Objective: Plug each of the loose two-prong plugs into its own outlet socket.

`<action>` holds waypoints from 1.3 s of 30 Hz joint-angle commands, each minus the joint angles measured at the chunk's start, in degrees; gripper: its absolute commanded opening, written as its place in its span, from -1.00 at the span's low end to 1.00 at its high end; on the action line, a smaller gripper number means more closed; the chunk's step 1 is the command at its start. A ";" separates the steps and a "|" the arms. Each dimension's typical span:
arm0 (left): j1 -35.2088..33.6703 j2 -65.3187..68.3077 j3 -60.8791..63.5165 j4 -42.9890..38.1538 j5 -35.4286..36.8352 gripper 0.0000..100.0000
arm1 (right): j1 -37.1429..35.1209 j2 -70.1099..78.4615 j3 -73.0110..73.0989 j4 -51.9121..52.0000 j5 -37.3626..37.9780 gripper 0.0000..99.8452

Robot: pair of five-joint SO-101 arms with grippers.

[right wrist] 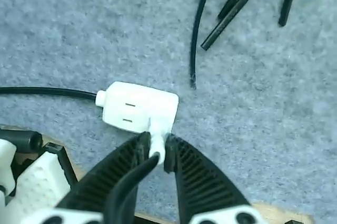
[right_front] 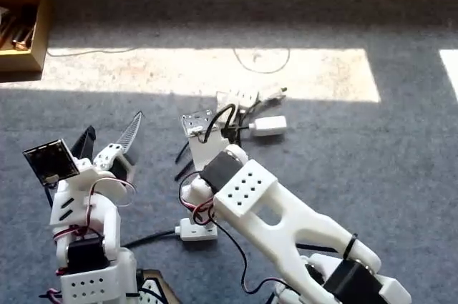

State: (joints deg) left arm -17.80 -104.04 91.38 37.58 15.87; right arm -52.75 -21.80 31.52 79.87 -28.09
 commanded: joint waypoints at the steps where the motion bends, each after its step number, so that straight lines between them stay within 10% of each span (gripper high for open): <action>1: -0.66 0.04 -1.01 -1.14 0.26 -0.29 | -0.31 -7.43 1.71 0.66 -0.35 -0.99; 39: -0.31 0.04 -0.92 -1.05 0.18 -0.29 | 0.22 -7.69 7.60 -2.86 -2.99 -0.99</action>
State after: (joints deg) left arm -17.80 -104.04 91.38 37.58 15.87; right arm -52.66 -29.27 39.52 76.53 -30.90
